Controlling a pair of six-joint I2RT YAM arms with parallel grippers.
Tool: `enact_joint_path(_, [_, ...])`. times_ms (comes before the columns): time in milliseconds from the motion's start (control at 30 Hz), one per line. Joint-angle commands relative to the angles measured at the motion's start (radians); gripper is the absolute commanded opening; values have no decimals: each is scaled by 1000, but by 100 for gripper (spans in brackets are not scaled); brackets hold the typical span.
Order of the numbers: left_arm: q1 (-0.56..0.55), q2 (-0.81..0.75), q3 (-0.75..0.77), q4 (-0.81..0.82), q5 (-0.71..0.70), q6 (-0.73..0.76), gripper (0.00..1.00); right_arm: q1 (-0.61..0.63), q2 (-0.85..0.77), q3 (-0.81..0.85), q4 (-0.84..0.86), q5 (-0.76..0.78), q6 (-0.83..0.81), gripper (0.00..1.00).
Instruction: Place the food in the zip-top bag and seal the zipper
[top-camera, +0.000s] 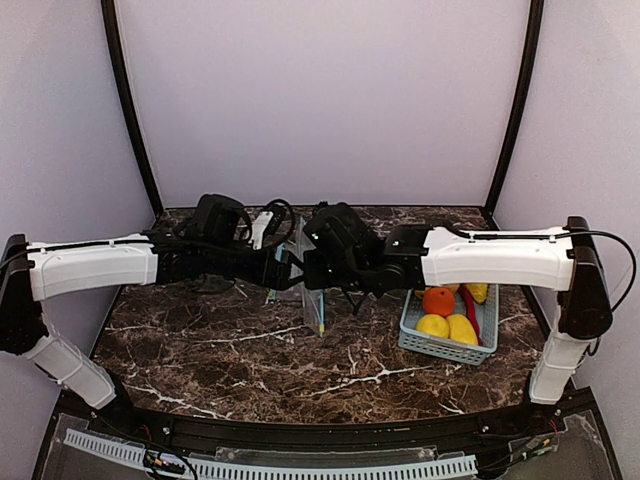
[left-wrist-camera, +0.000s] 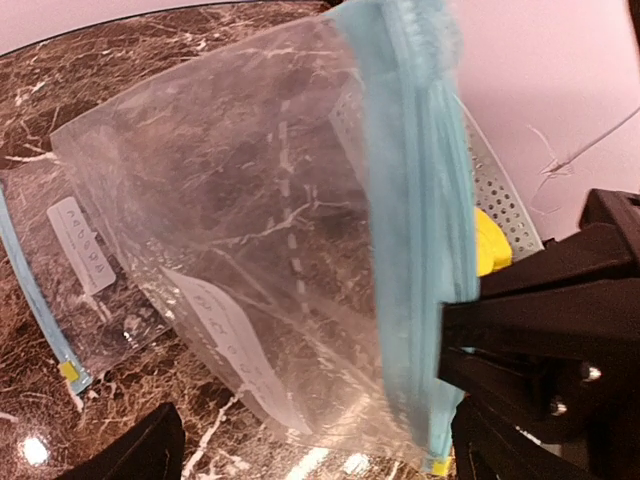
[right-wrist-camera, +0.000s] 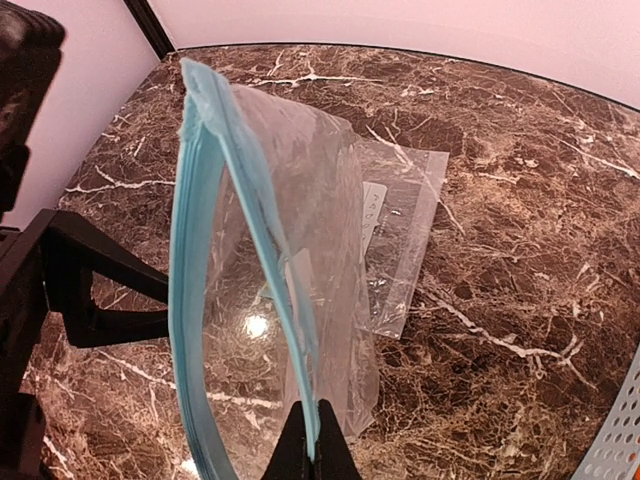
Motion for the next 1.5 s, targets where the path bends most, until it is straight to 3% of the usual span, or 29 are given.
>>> enact_joint_path(0, [-1,30,47,-105,-108,17,94,19,14,31,40,21,2,0])
enact_joint_path(100, [-1,47,55,-136,-154,14,91,19,8,28,32,42,7,0])
enact_joint_path(167, [-1,54,58,-143,-157,10,81,19,2,26,22,57,16,0])
enact_joint_path(233, [-1,61,61,-149,-159,14,57,20,-3,25,16,69,23,0])
enact_joint_path(300, [-2,60,55,-149,-159,18,40,20,-2,27,8,73,25,0])
enact_joint_path(433, [-2,42,51,-140,-170,24,14,20,-1,40,-34,97,28,0])
enact_joint_path(500, [-2,24,51,-149,-202,37,7,19,-6,46,-69,131,33,0])
enact_joint_path(733, [-2,-54,86,-221,-415,146,1,-3,-39,37,-149,208,52,0])
enact_joint_path(933, [-2,-116,97,-238,-515,212,1,-37,-43,42,-154,151,65,0])
enact_joint_path(1233, [-1,-64,125,-233,-257,224,1,-109,-7,-20,5,-209,78,0])
enact_joint_path(1467, [-2,28,176,-309,-229,195,1,-161,-12,-80,60,-342,96,1])
